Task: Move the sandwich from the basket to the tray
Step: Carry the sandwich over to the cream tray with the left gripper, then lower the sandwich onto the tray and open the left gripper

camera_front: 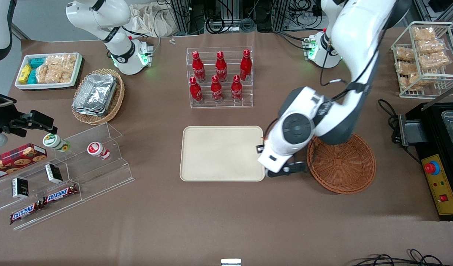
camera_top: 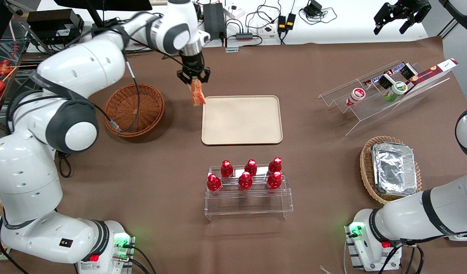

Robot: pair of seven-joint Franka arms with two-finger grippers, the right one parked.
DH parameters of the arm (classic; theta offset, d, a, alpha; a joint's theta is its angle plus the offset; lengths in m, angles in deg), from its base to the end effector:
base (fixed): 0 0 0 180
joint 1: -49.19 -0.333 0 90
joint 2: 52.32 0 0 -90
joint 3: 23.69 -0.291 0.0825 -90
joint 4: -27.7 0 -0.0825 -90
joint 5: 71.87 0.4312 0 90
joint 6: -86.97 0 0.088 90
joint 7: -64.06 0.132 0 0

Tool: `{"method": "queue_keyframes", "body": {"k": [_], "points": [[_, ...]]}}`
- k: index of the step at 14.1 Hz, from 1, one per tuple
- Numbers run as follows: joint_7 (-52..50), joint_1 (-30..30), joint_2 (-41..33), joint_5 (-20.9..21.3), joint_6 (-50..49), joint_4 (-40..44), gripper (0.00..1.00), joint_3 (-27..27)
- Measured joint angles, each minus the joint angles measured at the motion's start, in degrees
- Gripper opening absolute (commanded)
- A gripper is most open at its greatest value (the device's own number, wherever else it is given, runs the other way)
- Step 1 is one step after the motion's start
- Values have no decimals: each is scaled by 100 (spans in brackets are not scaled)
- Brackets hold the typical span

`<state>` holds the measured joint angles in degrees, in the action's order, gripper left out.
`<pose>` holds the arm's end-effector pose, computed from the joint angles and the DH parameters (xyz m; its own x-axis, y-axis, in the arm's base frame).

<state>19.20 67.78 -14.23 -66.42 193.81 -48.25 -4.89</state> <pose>0.6203 -0.4112 0.2879 0.9778 0.1516 -0.1447 0.1552 -0.9878 0.0139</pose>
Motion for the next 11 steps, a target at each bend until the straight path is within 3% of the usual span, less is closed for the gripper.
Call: {"method": "queue_keyframes", "body": {"k": [3,5,10,11], "points": [[-5,300,401,49,865,-227,0,-2],[-5,394,503,344,1344,-561,0,1],[98,483,511,652,1777,-1265,0,3],[130,478,499,657,1777,-1266,28,3]]}}
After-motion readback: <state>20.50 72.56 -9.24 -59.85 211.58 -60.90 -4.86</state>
